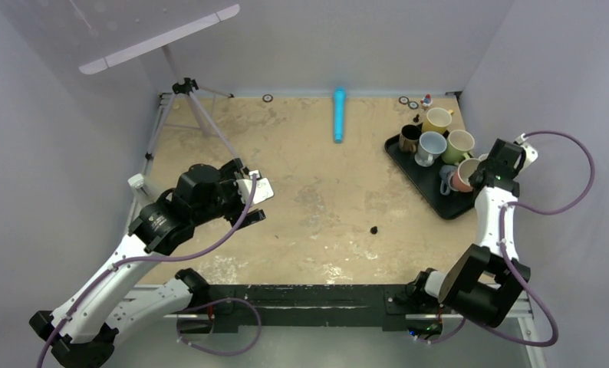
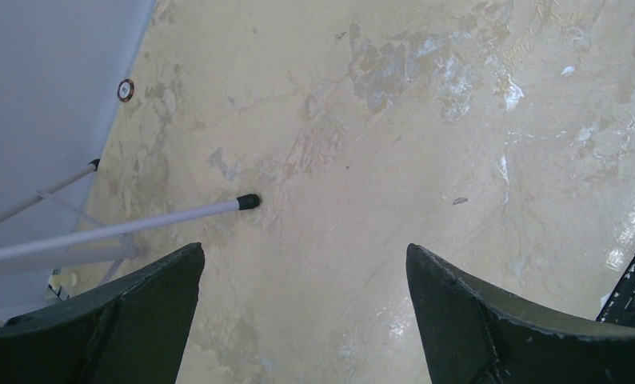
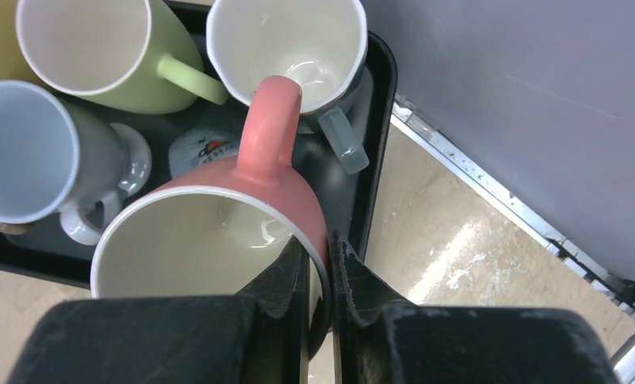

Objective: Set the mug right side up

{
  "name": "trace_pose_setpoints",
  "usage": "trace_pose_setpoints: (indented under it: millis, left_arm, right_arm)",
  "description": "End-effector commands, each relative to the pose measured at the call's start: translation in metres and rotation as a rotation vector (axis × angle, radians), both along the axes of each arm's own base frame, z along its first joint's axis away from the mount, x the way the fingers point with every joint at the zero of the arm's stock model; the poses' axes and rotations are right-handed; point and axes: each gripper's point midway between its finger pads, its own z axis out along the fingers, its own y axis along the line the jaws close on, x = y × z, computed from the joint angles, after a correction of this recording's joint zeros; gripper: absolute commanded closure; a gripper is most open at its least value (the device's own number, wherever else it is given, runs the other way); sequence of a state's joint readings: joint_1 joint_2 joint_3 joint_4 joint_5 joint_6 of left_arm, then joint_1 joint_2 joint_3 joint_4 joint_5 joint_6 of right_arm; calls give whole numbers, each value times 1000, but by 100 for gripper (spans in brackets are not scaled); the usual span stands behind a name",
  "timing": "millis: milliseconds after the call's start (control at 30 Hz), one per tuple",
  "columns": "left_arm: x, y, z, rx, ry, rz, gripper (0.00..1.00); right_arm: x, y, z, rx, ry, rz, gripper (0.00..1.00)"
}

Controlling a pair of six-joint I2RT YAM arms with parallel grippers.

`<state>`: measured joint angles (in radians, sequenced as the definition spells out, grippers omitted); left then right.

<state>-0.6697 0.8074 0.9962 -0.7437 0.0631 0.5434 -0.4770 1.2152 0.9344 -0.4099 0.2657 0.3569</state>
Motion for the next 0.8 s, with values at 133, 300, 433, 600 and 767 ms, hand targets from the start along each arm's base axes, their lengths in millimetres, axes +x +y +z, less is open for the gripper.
trace_pose_setpoints:
  millis: [133, 300, 433, 600, 767]
  left_arm:
    - [6, -1, 15, -17, -55, 1, 0]
    - [4, 0, 14, -20, -50, 0, 0]
    - [4, 1, 14, -16, -50, 0, 0]
    - [4, 0, 14, -16, -49, -1, 0]
    - [4, -1, 14, -11, -48, -5, 0]
  right_arm:
    - [41, -14, 38, -66, -106, 72, 100]
    - [52, -12, 47, -69, -136, 119, 100]
    - [61, -10, 60, -77, -182, 141, 100]
    - [73, -4, 60, -49, -210, 168, 100]
    - [87, 3, 53, -27, -200, 209, 100]
